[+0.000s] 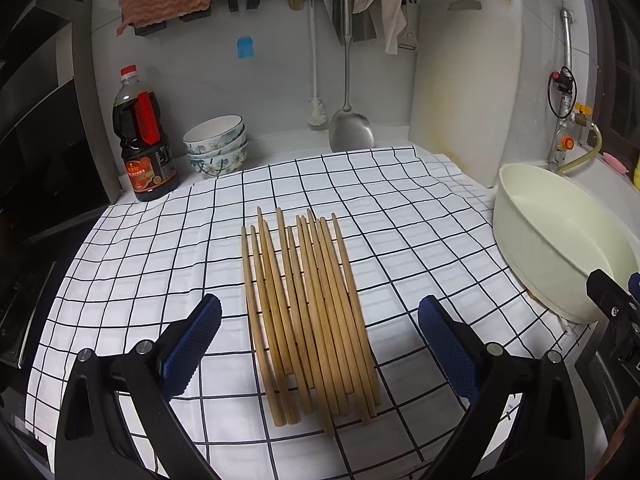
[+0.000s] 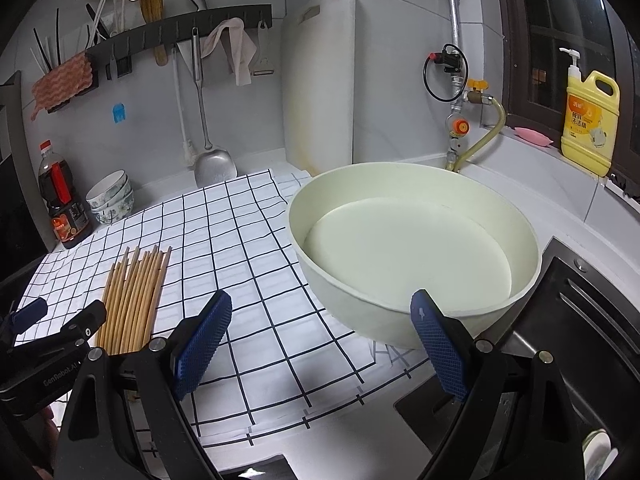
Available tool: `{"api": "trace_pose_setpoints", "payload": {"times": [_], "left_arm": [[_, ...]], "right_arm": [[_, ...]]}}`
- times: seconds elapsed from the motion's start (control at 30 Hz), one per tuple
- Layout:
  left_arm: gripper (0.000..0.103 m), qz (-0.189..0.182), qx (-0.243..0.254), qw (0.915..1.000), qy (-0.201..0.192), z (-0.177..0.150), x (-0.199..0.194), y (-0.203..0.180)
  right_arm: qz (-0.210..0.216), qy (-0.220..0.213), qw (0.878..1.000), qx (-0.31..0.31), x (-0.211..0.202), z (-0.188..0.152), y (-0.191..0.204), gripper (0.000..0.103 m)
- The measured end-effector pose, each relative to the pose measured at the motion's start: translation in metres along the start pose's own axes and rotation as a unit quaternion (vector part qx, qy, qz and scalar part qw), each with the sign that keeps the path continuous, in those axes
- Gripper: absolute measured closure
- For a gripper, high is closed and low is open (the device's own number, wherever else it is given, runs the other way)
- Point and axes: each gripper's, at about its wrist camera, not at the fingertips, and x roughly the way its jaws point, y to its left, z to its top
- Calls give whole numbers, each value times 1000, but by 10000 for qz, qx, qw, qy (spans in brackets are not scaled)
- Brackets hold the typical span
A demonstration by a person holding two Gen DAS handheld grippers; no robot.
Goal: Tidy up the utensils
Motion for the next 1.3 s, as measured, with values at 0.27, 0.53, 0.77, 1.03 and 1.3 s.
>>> {"api": "trace_pose_setpoints", "payload": {"times": [0.27,0.53,0.77,1.03,1.3], "left_arm": [[6,-49,-29,10000,33,0,6,2],[6,-45,-37,10000,40,1,10,7],[6,-67,-52,10000,42,0,9,18],[6,109,-224,9995,205,-7,7,56],[6,346,-461,9974,430,-18,22,91]], "right_arm": [[37,55,10000,39,4,-3,2,16],[31,79,10000,20,7,-5,5,16],[360,-17,9993,94,1,-6,9,16],[859,195,9954,-368,1,-8,49,16],[1339,1021,9837,-623,50,-16,98,16]]}}
